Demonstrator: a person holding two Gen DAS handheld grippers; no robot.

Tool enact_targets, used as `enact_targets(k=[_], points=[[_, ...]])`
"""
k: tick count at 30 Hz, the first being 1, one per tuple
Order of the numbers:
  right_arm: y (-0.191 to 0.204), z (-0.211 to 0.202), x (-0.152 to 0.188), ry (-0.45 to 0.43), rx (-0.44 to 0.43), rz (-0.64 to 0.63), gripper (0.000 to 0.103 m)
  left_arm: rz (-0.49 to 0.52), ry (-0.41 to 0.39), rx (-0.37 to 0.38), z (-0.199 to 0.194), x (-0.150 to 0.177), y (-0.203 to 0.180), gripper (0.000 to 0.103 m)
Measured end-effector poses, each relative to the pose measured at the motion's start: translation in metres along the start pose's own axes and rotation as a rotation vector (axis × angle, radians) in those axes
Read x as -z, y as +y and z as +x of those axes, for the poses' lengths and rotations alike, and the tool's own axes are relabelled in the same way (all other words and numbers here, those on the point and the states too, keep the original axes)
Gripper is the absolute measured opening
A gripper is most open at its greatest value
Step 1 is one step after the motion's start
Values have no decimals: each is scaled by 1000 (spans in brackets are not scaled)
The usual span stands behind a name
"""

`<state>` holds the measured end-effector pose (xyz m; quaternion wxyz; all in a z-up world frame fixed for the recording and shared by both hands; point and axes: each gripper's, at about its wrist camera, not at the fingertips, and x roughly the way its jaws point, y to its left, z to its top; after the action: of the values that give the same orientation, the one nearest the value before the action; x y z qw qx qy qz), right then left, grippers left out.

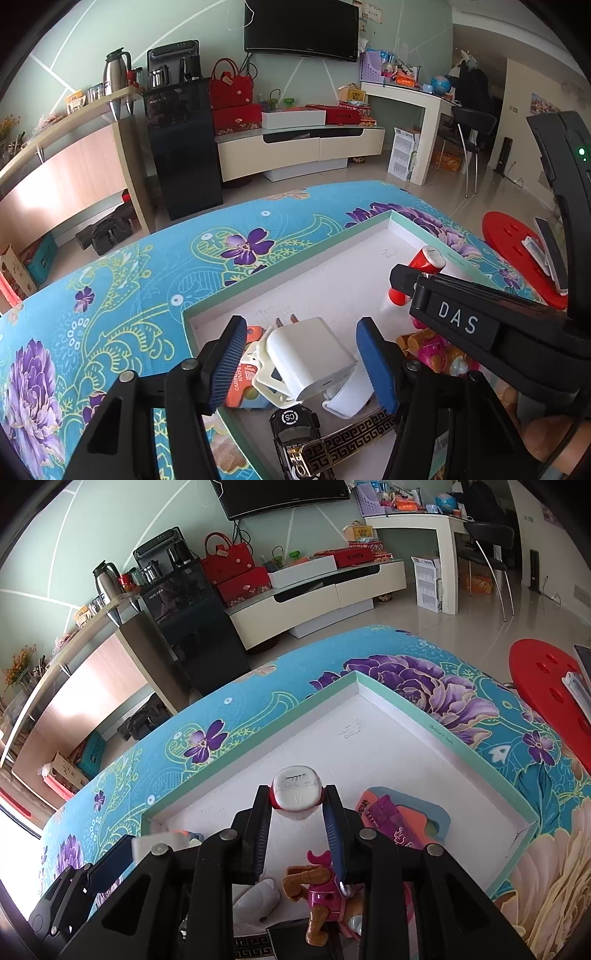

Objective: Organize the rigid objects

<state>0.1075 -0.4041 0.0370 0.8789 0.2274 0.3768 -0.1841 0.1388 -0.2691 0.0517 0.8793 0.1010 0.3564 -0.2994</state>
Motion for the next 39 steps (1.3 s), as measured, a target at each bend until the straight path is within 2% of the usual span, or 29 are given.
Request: enact_targets(k=[6,11,17,20,23,30,32,35,39], points=[[2,-8,1,-9,-5,-9,32,12,16,-16,-5,3,-3,70],[3,-16,3,-15,-6,-16,32,-16,16,-34,-15,8,4,70],[7,-24,13,-5,0,-54,32,-79,23,-105,-30,20,25,71],[10,-27,21,6,6,-74,32,-129,23,-141,-39,26,41,76],[15,-29,28,16,10,-92,43,-165,19,-181,-49,36,54,81],[27,-38,45,26,14,-145,56,-256,41,-269,-66,58,85,103],[30,-40,50,29,17,-165,60,-284,41,-286,-72,64,93,103],[37,-44,57,35,17,-195,71,-319,50,-308,-79,73,102,103],[47,-48,67,39,14,-234,72,-342,62,-333,-85,84,109,103]])
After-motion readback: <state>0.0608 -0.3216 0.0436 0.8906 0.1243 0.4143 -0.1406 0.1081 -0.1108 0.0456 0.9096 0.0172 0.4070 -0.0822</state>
